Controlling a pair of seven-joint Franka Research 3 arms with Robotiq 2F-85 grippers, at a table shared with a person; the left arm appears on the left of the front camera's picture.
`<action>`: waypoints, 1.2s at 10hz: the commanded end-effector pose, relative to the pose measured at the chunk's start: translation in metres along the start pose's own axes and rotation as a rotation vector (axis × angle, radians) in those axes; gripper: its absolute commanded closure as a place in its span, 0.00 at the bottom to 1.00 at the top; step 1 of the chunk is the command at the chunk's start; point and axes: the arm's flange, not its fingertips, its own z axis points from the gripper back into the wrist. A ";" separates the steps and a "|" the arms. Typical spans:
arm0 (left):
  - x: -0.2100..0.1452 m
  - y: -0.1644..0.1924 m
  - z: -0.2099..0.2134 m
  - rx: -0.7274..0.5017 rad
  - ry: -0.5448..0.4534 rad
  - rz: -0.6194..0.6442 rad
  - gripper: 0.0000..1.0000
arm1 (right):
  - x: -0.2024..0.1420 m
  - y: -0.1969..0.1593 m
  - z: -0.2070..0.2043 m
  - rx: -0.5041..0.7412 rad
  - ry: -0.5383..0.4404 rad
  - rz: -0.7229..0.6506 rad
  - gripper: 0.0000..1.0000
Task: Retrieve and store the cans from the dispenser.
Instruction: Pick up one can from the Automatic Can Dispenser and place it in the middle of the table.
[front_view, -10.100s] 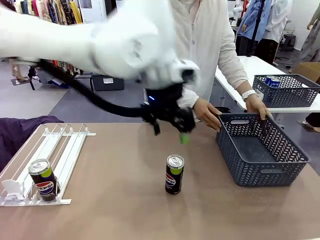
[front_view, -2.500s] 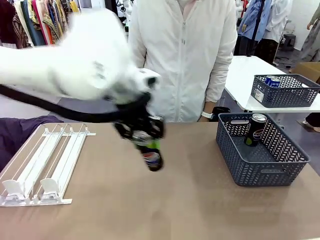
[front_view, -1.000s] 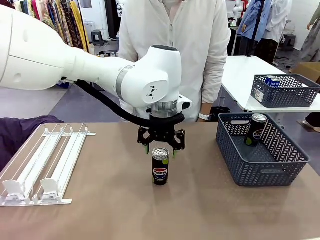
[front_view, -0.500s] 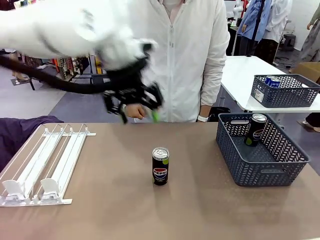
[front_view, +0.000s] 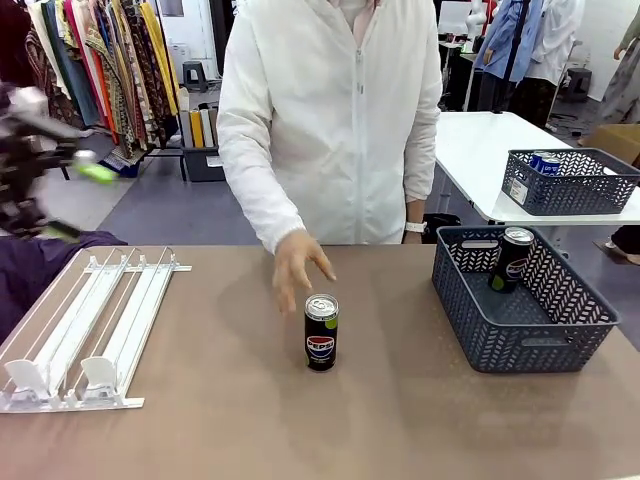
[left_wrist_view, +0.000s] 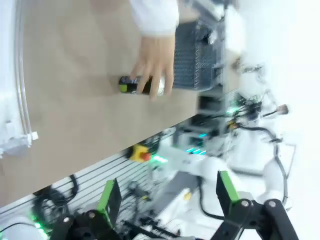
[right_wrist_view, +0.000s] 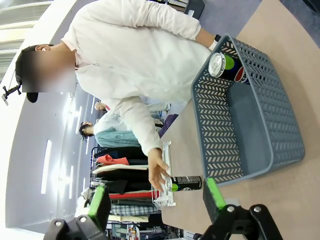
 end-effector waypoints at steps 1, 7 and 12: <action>-0.002 0.069 0.031 -0.275 -0.105 0.126 0.00 | 0.002 0.004 -0.002 0.028 -0.013 0.007 0.00; -0.014 0.087 0.049 -0.275 -0.107 0.145 0.00 | 0.002 0.004 -0.002 0.028 -0.013 0.007 0.00; -0.014 0.087 0.049 -0.275 -0.107 0.145 0.00 | 0.002 0.004 -0.002 0.028 -0.013 0.007 0.00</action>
